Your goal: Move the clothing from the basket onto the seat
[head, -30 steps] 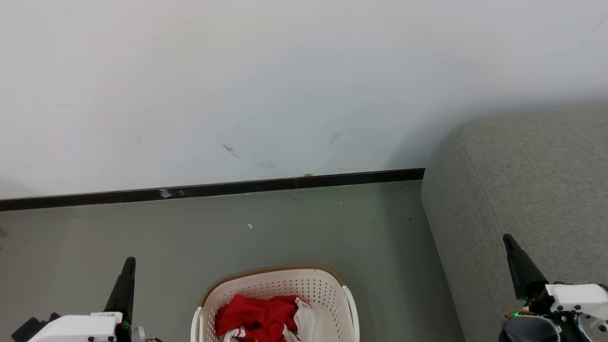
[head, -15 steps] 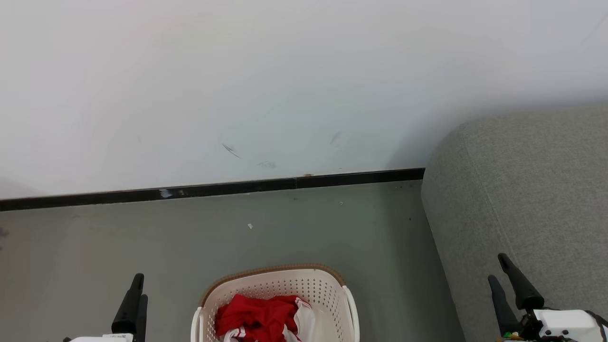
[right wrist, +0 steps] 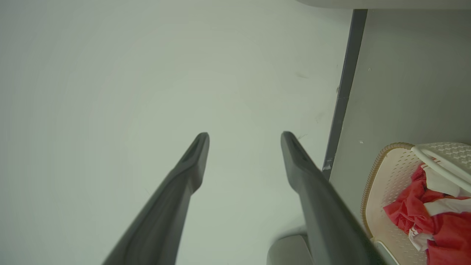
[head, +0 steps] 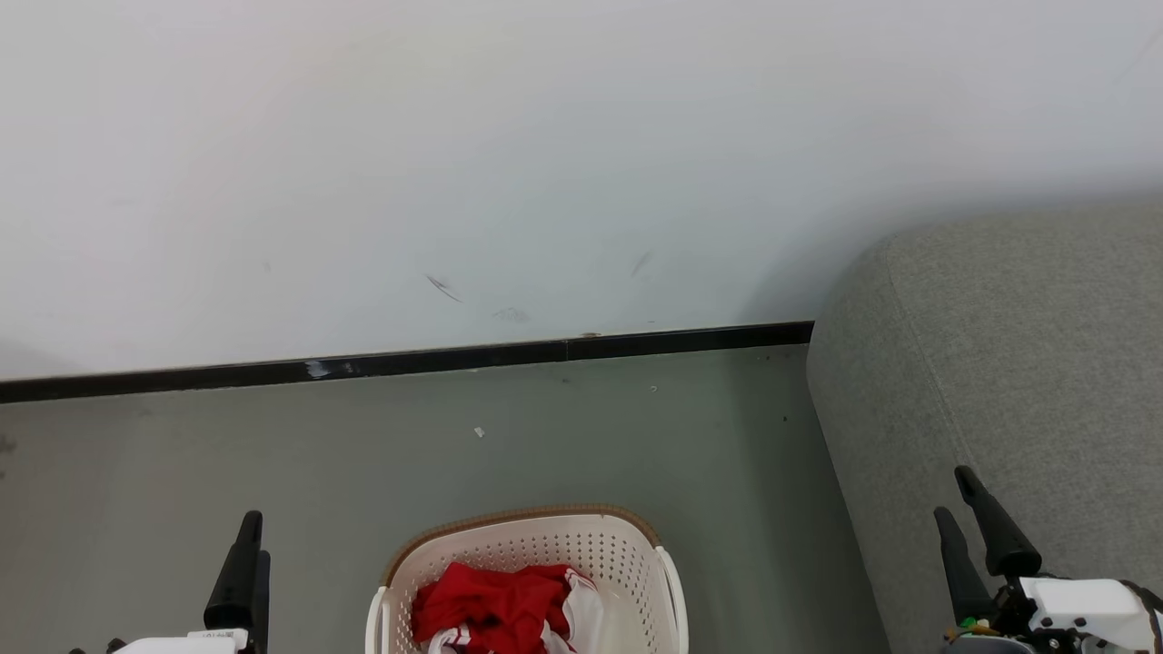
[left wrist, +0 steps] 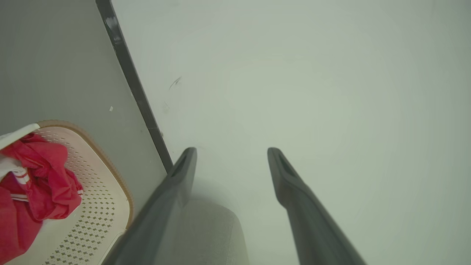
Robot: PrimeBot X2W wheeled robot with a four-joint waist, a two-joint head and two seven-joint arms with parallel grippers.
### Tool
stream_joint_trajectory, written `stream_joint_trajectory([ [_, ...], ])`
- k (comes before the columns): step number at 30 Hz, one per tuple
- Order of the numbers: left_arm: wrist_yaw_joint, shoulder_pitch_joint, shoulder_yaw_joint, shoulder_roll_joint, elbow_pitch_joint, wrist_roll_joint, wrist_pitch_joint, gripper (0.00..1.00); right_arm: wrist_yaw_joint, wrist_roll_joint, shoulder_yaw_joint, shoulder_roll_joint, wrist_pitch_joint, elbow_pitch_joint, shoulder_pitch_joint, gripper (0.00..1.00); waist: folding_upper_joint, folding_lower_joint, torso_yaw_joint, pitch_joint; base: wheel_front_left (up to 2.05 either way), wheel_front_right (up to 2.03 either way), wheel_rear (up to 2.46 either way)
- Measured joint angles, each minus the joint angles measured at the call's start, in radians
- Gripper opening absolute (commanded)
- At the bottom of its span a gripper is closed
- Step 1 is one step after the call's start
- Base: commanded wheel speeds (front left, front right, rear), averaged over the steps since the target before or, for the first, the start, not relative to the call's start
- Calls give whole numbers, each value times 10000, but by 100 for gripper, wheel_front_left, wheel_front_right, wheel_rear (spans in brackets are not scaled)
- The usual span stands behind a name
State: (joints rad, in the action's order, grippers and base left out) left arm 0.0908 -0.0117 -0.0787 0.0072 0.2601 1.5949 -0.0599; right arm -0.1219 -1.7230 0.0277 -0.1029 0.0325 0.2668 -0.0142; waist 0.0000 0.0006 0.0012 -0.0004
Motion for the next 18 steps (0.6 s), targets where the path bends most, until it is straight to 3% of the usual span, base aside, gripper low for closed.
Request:
stream_joint_trajectory([
  [18,13,-149,134,387,-631,-984,621,100,0,995,203,-58,412,-640,-154,100,0,80,35,-56,0,0,0],
])
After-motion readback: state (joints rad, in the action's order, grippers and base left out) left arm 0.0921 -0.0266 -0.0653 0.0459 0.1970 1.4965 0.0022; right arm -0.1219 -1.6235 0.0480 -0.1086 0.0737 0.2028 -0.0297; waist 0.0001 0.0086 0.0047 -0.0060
